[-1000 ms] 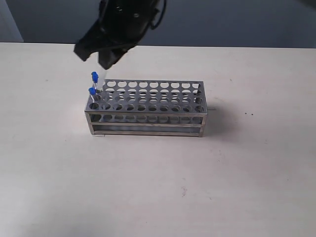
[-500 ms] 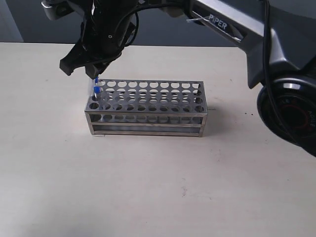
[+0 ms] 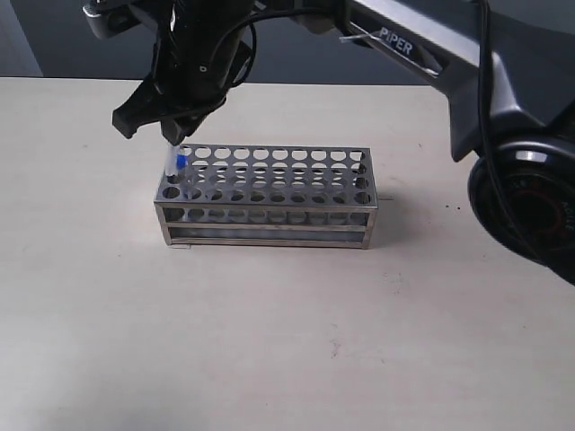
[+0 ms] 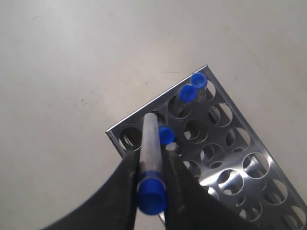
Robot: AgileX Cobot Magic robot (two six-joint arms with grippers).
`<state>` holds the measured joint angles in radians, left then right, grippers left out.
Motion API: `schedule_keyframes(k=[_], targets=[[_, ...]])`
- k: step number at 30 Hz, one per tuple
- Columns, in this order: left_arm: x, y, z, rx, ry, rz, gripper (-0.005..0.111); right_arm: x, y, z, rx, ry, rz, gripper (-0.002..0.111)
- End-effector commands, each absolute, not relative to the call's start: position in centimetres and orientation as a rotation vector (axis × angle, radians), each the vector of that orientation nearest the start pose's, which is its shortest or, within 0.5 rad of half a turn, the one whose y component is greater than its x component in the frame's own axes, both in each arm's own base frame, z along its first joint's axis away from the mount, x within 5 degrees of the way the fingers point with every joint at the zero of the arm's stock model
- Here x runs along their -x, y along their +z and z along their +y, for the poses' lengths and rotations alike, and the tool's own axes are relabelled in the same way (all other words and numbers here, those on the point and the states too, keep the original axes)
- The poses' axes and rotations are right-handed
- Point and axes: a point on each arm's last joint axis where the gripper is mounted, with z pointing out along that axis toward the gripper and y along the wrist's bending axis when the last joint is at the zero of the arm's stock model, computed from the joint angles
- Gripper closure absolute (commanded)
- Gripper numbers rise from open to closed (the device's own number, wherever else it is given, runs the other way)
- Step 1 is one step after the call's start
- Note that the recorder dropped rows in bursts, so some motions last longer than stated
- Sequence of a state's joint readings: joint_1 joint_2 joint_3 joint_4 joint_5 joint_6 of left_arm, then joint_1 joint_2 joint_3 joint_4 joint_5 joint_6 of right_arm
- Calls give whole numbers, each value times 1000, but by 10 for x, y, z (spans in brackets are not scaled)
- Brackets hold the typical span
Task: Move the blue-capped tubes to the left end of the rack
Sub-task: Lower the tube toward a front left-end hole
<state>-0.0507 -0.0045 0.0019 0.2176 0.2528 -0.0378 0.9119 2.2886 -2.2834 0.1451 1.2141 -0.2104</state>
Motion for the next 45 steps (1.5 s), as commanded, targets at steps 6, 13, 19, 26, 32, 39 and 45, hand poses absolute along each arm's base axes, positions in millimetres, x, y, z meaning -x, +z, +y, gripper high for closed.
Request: schedule_keyframes(k=[6,13,19,26,32,39,45], targets=[[-56,192,1,-165,126,1711,106,-301,246,407,1461,389,2407,109],[-56,192,1,-165,126,1711,106,-294,264,407,1441,485,2390,109],[-56,192,1,-165,126,1711,106,-290,288,401,1422,497,2344,109],[-56,192,1,-165,126,1711,106,-290,288,401,1423,494,2345,109],[-56,192,1,-165,126,1711,106,-291,284,400,1390,479,2380,109],[-56,192,1,-165,126,1711,106,-290,259,396,1413,412,2459,109],[-56,192,1,-165,126,1711,106,-292,253,395,1428,373,2463,109]])
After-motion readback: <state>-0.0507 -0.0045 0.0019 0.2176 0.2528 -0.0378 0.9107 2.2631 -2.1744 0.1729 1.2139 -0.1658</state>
